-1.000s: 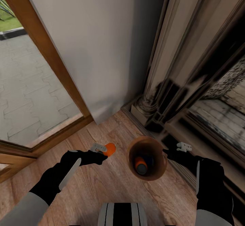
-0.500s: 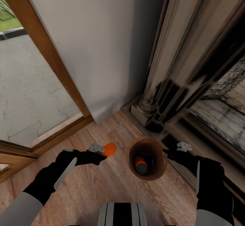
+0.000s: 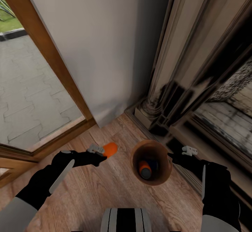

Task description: Put the three can of soda from the living room inside the tash can in the kitchen.

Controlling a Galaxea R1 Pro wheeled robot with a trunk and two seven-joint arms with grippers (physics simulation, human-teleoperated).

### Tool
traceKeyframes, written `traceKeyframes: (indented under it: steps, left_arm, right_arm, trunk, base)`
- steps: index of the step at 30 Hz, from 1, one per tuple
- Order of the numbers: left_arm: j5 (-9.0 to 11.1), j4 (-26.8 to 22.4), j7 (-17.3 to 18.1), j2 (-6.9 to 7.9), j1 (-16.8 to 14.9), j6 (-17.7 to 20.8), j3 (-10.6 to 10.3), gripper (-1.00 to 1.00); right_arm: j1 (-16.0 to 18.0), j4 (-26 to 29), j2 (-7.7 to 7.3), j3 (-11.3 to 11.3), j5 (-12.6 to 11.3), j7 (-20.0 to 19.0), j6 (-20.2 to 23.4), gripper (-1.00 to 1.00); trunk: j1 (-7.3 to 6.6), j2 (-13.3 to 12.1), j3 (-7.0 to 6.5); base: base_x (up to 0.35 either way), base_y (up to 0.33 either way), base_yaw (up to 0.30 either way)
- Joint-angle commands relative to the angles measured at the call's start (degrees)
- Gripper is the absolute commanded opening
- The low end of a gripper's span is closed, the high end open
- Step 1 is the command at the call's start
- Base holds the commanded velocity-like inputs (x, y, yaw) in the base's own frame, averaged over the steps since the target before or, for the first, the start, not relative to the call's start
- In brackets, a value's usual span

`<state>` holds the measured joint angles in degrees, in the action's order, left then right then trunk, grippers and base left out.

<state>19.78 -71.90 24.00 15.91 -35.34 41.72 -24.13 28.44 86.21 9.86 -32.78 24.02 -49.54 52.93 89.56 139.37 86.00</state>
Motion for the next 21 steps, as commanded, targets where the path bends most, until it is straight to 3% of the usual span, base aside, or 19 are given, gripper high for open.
traceKeyframes:
  steps: [1,4,7,9,13,21]
  left_arm:
    - [0.03,-0.37,0.0,0.18,0.0,0.04,-0.02,-1.0]
    - [0.01,-1.67,-0.05,0.44,0.0,0.25,-0.78,-1.0]
    - [0.0,-2.48,-0.12,0.52,0.0,0.5,-4.2,-1.0]
    - [0.05,-3.93,-0.17,2.55,0.0,0.74,-6.75,-1.0]
    - [0.15,-5.32,-0.18,4.32,0.02,0.76,-7.39,-1.0]
    - [0.17,-5.72,-0.26,4.49,0.09,0.71,-7.51,-1.0]
  right_arm:
    - [0.0,0.01,0.02,0.02,-1.16,-0.12,0.68,-1.0]
    - [0.01,0.01,-0.01,0.01,-1.16,-0.12,0.68,-1.0]
    - [-0.01,0.01,-0.01,0.0,-1.16,-0.12,0.68,-1.0]
    - [-0.04,0.11,0.05,0.06,-1.16,-0.12,0.68,-1.0]
    - [-0.05,0.25,0.14,0.1,-1.16,-0.1,0.68,-1.0]
    - [-0.05,2.08,0.14,0.17,-1.12,-0.07,1.3,-1.0]
  trunk:
    - [0.0,0.0,0.0]
    - [0.0,0.0,0.0]
    - [0.0,0.0,0.0]
    - [0.0,0.0,0.0]
    - [0.0,0.0,0.0]
    - [0.0,0.0,0.0]
  base:
    - [0.0,0.0,0.0]
    - [0.0,0.0,0.0]
    - [0.0,0.0,0.0]
    - [0.0,0.0,0.0]
    - [0.0,0.0,0.0]
    - [0.0,0.0,0.0]
